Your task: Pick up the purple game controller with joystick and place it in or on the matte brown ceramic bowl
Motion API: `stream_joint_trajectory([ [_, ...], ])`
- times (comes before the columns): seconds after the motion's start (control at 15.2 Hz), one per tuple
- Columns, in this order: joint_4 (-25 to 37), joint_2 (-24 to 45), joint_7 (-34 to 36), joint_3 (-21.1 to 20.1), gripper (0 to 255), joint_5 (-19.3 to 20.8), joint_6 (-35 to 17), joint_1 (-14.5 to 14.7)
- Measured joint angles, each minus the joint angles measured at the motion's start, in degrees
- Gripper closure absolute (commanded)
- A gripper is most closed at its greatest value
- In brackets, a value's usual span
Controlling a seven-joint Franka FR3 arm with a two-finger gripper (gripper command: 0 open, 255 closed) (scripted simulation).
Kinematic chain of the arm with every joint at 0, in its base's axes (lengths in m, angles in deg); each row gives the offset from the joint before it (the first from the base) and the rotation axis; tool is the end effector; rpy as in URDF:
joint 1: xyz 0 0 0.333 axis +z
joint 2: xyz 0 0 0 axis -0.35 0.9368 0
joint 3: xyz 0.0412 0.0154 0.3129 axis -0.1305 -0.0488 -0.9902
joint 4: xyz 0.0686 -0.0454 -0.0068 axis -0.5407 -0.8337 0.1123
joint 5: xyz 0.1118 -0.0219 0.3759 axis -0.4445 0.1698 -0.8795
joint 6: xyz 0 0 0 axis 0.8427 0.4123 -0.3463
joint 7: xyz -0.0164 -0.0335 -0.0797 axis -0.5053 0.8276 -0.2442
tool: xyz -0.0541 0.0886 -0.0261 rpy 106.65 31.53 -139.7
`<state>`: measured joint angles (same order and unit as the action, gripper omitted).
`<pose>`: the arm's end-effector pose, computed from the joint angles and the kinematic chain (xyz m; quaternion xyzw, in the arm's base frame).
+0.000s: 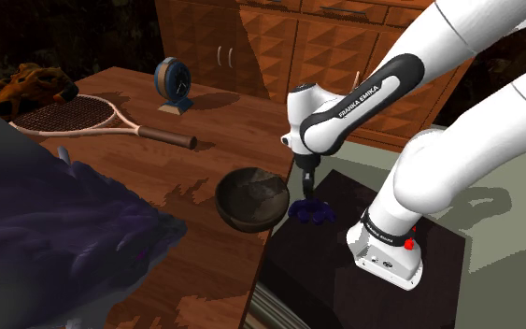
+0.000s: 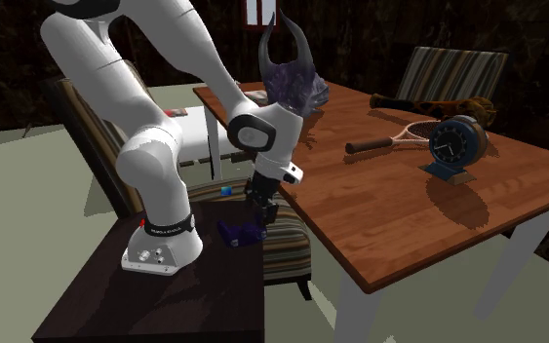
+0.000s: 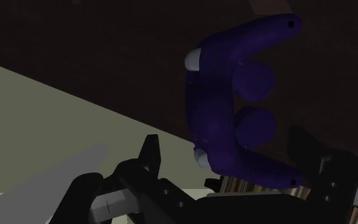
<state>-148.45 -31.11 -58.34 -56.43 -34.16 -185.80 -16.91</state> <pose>0.2750 0.0279 0.2442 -0.9617 -0.2304 0.1475 0.0176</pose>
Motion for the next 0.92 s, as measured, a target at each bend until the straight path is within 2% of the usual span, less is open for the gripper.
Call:
stream_joint_trajectory([
  [0.4, -1.7, 6.33, 0.26, -0.17, 0, 0.33, -7.69, -0.27],
  [0.79, -2.05, 6.65, 0.22, -0.18, 0, 0.41, -8.71, -0.31],
  [0.86, -2.06, 6.65, 0.22, -0.18, 255, 0.41, -8.74, -0.31],
  [0.92, -2.08, 6.67, 0.23, -0.19, 255, 0.4, -8.81, -0.31],
])
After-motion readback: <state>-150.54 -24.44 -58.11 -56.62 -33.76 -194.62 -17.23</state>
